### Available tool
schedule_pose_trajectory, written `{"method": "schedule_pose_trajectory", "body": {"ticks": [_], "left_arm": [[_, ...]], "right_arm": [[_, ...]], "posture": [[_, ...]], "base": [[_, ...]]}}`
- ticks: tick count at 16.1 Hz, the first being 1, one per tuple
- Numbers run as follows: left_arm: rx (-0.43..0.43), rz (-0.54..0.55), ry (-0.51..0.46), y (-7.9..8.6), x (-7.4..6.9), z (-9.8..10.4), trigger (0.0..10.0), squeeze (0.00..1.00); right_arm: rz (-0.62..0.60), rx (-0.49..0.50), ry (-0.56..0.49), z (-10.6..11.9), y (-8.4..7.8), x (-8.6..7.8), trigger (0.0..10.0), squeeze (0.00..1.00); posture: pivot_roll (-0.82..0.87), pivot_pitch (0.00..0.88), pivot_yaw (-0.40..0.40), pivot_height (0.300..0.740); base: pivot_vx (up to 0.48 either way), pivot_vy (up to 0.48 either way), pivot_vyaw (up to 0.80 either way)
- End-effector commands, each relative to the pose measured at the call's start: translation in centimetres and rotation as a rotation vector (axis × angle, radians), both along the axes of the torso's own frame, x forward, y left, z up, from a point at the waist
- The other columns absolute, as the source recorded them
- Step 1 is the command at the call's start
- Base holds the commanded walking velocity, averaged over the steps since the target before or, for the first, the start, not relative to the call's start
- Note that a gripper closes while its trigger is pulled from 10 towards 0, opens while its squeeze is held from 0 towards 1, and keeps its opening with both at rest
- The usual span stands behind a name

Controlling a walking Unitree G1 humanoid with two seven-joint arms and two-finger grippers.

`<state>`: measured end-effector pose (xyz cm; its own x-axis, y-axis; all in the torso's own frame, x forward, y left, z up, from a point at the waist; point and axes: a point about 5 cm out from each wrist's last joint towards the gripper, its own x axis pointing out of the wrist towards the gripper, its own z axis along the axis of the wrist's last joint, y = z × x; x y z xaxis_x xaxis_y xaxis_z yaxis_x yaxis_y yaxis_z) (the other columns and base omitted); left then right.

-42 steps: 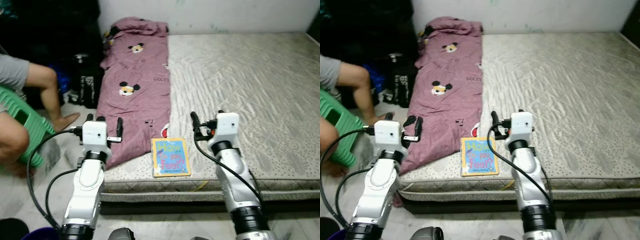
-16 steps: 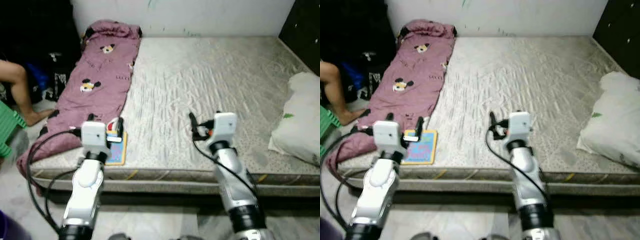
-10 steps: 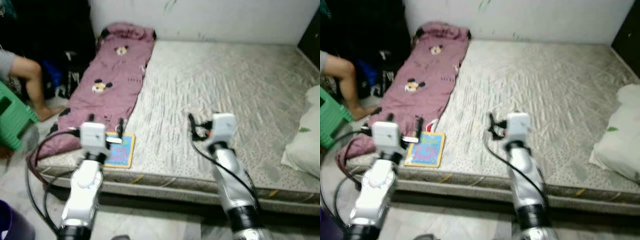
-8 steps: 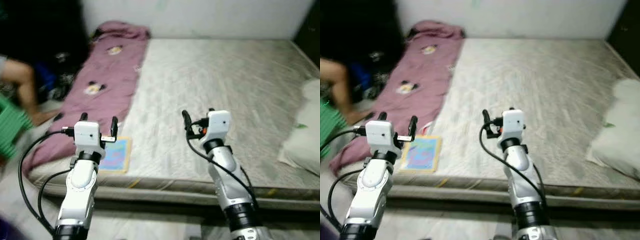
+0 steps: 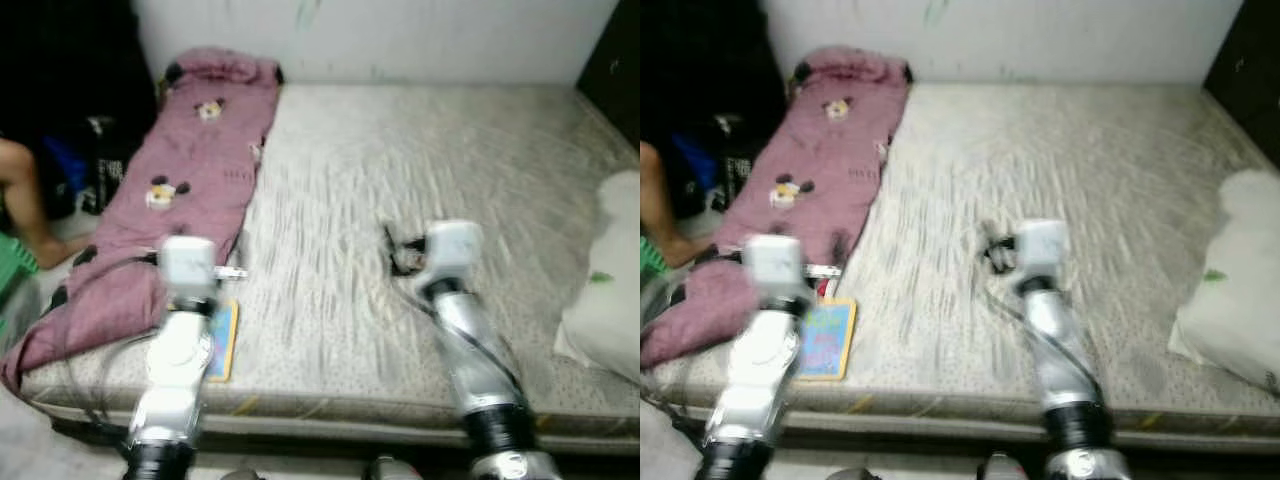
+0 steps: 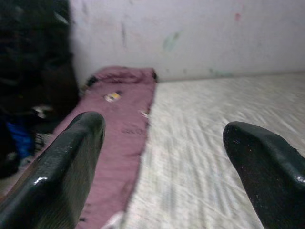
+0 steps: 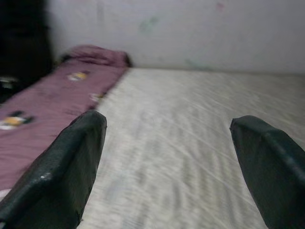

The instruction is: Clean up the room

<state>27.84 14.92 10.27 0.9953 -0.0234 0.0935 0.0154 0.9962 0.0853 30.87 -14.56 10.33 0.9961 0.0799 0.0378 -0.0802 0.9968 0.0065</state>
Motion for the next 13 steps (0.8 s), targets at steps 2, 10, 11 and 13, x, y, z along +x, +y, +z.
{"method": "schedule_pose_trajectory", "body": {"ticks": [2,10,11,13], "left_arm": [[0.039,0.023,0.001,1.05,-0.19,-0.29,10.0,0.00],[0.037,-0.008,0.015,0.65,-0.02,-0.63,10.0,0.00],[0.036,-0.011,0.012,0.55,0.04,-0.57,10.0,0.00],[0.028,-0.014,0.010,0.45,0.13,-0.49,10.0,0.00]], "right_arm": [[0.015,0.024,0.004,-0.02,0.75,0.04,10.0,0.00],[0.004,0.029,-0.005,-0.10,0.72,0.18,10.0,0.00],[0.004,0.029,-0.006,-0.08,0.70,0.23,10.0,0.00],[0.004,0.028,-0.005,-0.02,0.64,0.34,10.0,0.00]], "posture": [[-0.08,0.007,0.020,0.740],[-0.09,0.000,0.037,0.740],[-0.09,0.000,0.035,0.740],[-0.09,0.000,0.032,0.740]], "base": [[0.000,0.000,-0.80],[0.000,0.000,-0.20],[0.000,0.000,0.00],[0.000,0.000,-0.49]]}}
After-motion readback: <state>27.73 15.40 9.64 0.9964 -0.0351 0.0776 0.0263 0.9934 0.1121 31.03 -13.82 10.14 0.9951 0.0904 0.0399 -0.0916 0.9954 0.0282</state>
